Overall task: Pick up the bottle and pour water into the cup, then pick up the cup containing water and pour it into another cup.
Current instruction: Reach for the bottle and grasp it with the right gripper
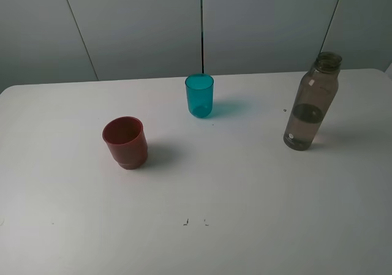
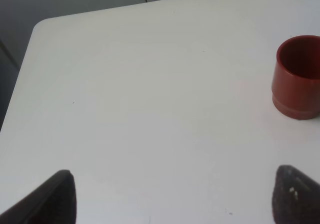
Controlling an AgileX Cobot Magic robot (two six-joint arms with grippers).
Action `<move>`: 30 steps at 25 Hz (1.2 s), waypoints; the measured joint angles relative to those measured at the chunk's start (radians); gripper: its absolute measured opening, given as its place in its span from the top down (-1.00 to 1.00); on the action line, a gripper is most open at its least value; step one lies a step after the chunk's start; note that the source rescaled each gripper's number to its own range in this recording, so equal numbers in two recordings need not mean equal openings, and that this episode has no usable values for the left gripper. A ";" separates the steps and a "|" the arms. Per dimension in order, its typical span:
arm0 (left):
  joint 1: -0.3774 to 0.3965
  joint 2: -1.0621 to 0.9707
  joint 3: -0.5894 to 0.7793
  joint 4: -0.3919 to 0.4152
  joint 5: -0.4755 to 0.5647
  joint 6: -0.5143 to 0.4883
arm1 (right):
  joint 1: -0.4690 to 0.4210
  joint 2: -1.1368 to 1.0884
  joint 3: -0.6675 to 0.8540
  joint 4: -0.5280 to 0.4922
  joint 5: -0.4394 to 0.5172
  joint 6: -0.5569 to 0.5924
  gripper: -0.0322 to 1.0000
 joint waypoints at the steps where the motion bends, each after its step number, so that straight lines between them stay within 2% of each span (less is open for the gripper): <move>1: 0.000 0.000 0.000 0.000 0.000 0.000 | 0.000 0.036 -0.021 0.002 -0.047 0.000 -1.00; 7: 0.000 0.000 0.000 0.000 0.000 0.000 | 0.000 0.248 -0.045 0.106 -0.281 -0.008 -1.00; 10: 0.000 0.000 0.000 0.000 0.000 -0.002 | 0.000 0.337 -0.036 0.175 -0.387 -0.081 -1.00; 15: 0.000 0.000 0.000 0.000 0.000 -0.004 | 0.000 0.450 0.032 0.209 -0.439 -0.176 -1.00; 27: 0.000 0.000 0.000 0.000 0.000 -0.002 | 0.003 0.490 0.299 0.240 -0.591 -0.208 -1.00; 30: 0.000 0.000 0.000 0.000 0.000 -0.002 | 0.064 0.490 0.340 0.240 -0.640 -0.210 -1.00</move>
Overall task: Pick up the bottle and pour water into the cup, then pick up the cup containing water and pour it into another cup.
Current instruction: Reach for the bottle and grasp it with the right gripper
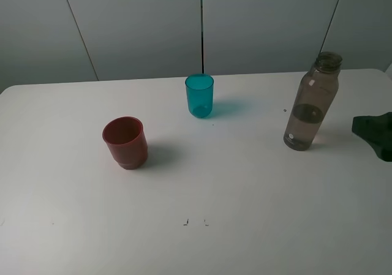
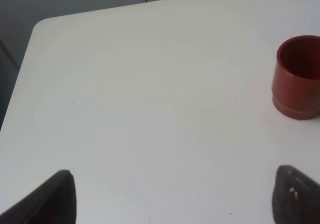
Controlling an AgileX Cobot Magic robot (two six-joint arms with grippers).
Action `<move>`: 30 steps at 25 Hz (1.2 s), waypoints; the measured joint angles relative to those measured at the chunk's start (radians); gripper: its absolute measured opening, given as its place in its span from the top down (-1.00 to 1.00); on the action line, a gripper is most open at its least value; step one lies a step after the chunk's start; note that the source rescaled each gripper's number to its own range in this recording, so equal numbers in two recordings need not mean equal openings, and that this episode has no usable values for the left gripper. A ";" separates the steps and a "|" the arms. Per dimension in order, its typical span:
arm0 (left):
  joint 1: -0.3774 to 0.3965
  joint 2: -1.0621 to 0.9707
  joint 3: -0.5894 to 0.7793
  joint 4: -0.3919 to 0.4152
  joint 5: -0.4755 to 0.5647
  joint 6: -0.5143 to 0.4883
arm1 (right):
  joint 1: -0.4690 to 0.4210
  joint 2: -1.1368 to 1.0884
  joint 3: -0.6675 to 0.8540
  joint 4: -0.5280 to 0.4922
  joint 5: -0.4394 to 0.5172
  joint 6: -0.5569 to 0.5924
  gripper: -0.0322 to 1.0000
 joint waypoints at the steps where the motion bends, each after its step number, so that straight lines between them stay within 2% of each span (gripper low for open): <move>1: 0.000 0.000 0.000 0.000 0.000 0.000 | 0.036 0.000 0.008 0.000 -0.030 0.000 -1.00; 4: 0.000 0.000 0.000 0.000 0.000 0.000 | 0.142 0.002 0.046 0.000 -0.153 -0.002 -1.00; 8: 0.000 0.000 0.000 0.000 0.000 0.000 | 0.206 0.055 0.103 -0.002 -0.294 -0.017 -1.00; 17: 0.000 0.000 0.000 0.000 0.000 0.000 | 0.211 0.420 0.115 -0.002 -0.559 -0.021 -1.00; 20: 0.000 0.000 0.000 0.000 0.000 0.000 | 0.211 0.554 0.115 -0.002 -0.663 0.011 -1.00; 26: 0.000 0.000 0.000 0.000 0.000 0.000 | 0.211 0.708 0.115 -0.002 -0.850 0.053 -1.00; 30: 0.000 0.000 0.000 0.000 0.000 0.000 | 0.211 0.797 0.115 -0.002 -0.942 0.081 -1.00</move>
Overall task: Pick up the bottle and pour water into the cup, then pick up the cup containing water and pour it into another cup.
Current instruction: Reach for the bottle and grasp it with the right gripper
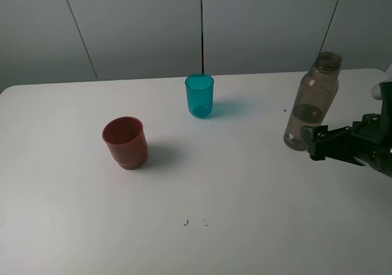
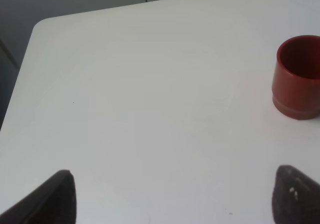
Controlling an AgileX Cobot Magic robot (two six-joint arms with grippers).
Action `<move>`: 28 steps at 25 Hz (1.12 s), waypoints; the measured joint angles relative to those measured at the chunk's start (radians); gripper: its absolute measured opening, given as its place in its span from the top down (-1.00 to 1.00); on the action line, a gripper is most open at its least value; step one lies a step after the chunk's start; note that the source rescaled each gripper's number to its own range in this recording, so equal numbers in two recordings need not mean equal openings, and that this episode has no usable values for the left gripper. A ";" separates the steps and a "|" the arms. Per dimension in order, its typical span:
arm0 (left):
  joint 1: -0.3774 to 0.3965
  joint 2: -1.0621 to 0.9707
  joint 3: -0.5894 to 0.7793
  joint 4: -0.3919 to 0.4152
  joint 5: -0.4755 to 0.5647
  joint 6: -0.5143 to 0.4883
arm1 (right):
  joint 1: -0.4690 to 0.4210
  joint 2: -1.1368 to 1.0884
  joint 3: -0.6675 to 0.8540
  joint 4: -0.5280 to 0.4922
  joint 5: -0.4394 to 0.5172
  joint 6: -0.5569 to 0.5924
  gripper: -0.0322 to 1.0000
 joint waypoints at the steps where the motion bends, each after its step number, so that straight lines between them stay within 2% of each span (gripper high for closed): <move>1: 0.000 0.000 0.000 0.000 0.000 0.000 | 0.000 0.027 0.000 0.000 -0.027 0.003 -1.00; 5: 0.000 0.000 0.000 0.000 0.000 0.000 | 0.000 0.128 -0.002 0.000 -0.134 0.006 -1.00; 9: 0.000 0.000 0.000 0.000 0.000 0.000 | 0.000 0.214 -0.015 -0.010 -0.166 0.008 -1.00; 17: 0.000 0.000 0.000 0.000 0.000 0.000 | 0.000 0.334 -0.069 -0.027 -0.310 0.032 -1.00; 28: 0.000 0.000 0.000 0.000 0.000 0.000 | 0.000 0.426 -0.148 -0.027 -0.350 0.061 -1.00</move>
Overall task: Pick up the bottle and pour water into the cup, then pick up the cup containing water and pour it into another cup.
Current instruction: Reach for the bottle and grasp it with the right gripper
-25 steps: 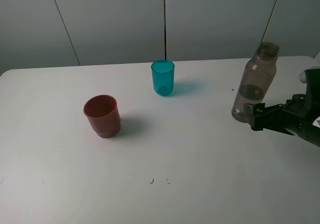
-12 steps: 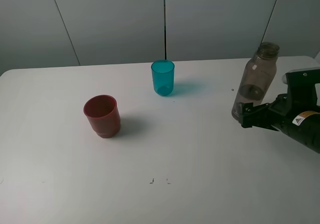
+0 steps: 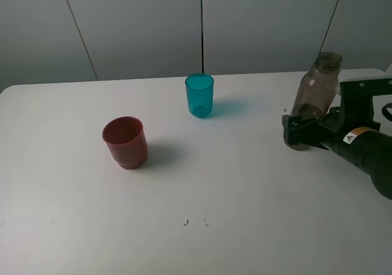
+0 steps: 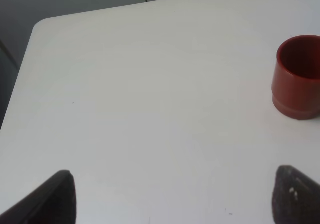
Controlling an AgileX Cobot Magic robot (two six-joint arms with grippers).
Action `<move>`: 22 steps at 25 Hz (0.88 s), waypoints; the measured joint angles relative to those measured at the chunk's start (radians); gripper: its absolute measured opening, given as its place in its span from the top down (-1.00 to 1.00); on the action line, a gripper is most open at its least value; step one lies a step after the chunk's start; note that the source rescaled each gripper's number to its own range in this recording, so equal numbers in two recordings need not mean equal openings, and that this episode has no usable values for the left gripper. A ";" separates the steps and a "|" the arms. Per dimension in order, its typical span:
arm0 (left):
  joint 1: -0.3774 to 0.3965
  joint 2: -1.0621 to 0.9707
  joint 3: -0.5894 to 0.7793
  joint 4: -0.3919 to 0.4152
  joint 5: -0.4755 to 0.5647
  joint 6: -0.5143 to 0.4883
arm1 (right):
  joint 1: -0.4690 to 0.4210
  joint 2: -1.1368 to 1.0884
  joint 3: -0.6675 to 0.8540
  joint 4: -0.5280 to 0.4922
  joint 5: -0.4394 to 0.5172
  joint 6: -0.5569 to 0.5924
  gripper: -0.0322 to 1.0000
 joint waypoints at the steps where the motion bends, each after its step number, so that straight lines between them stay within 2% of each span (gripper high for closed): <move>1: 0.000 0.000 0.000 0.000 0.000 0.000 | 0.000 0.011 -0.009 0.000 0.000 0.006 -1.00; 10: 0.000 0.000 0.000 0.000 0.000 0.000 | 0.000 0.090 -0.030 -0.001 -0.097 0.032 -1.00; 18: 0.000 0.000 0.000 0.000 0.000 0.000 | 0.000 0.171 -0.030 0.000 -0.230 0.055 -1.00; 22: 0.000 0.000 0.000 0.000 0.000 0.000 | 0.000 0.210 -0.031 0.019 -0.236 0.083 -1.00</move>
